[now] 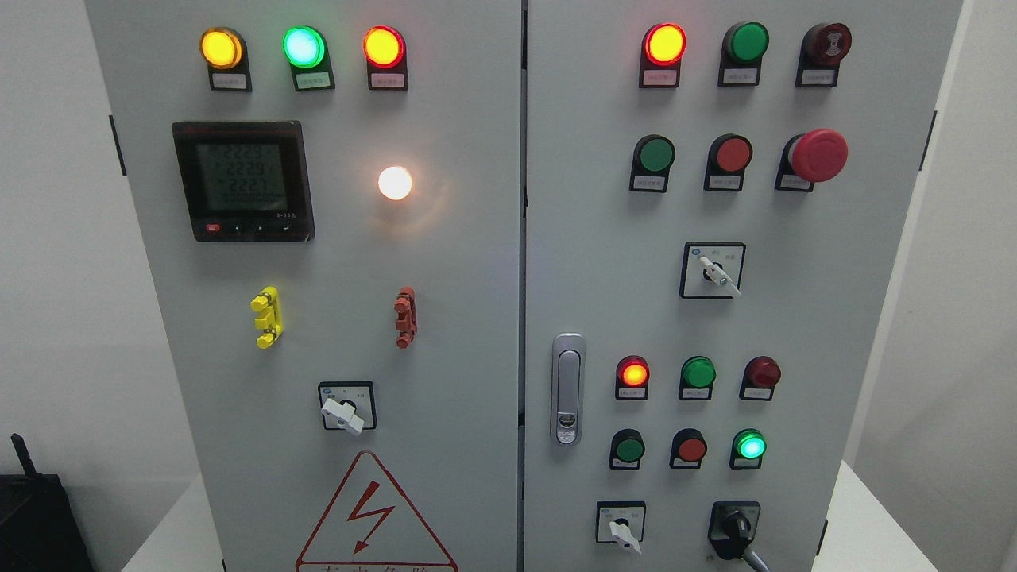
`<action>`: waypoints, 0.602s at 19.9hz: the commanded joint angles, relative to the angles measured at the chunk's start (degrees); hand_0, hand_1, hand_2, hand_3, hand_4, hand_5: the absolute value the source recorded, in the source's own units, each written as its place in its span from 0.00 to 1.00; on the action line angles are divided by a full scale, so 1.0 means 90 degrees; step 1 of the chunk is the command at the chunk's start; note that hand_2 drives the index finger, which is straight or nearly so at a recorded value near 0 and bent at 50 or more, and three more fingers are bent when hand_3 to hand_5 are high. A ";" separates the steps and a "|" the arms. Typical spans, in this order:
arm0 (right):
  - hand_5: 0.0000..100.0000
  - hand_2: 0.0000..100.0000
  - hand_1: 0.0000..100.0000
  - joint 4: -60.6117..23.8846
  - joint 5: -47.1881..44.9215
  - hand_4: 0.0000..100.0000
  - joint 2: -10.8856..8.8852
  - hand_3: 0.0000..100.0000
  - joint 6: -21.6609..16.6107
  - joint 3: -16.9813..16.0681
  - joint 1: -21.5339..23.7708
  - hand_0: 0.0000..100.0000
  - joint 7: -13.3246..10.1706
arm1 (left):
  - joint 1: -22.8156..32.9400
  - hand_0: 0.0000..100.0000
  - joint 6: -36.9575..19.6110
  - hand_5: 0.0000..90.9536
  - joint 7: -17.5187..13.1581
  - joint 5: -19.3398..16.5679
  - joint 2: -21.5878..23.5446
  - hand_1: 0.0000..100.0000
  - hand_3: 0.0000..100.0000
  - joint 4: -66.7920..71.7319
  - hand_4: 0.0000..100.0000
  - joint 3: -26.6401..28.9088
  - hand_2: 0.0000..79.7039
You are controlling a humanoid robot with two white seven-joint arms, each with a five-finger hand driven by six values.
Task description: Trip black knob to open circuit
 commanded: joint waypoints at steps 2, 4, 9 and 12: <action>0.98 0.05 0.00 -0.0309 0.0000 1.00 0.0013 1.00 -0.0003 -0.0151 0.0273 0.00 -0.0020 | 0.0000 0.12 -0.0002 0.00 0.0001 0.0000 0.0000 0.39 0.00 -0.0159 0.00 0.0000 0.00; 0.98 0.05 0.00 -0.0406 0.0000 1.00 0.0032 1.00 -0.0012 -0.0151 0.0381 0.00 -0.0020 | 0.0000 0.12 -0.0002 0.00 0.0001 0.0000 0.0000 0.39 0.00 -0.0159 0.00 0.0000 0.00; 0.94 0.03 0.00 -0.0670 0.0000 0.98 0.0052 1.00 -0.0032 -0.0141 0.0654 0.00 0.0009 | 0.0000 0.12 -0.0002 0.00 0.0001 0.0000 0.0000 0.39 0.00 -0.0159 0.00 0.0000 0.00; 0.83 0.02 0.00 -0.0797 0.0010 0.91 0.0072 1.00 -0.0042 -0.0131 0.0820 0.00 0.0019 | 0.0000 0.12 -0.0002 0.00 0.0001 0.0000 0.0000 0.39 0.00 -0.0159 0.00 0.0000 0.00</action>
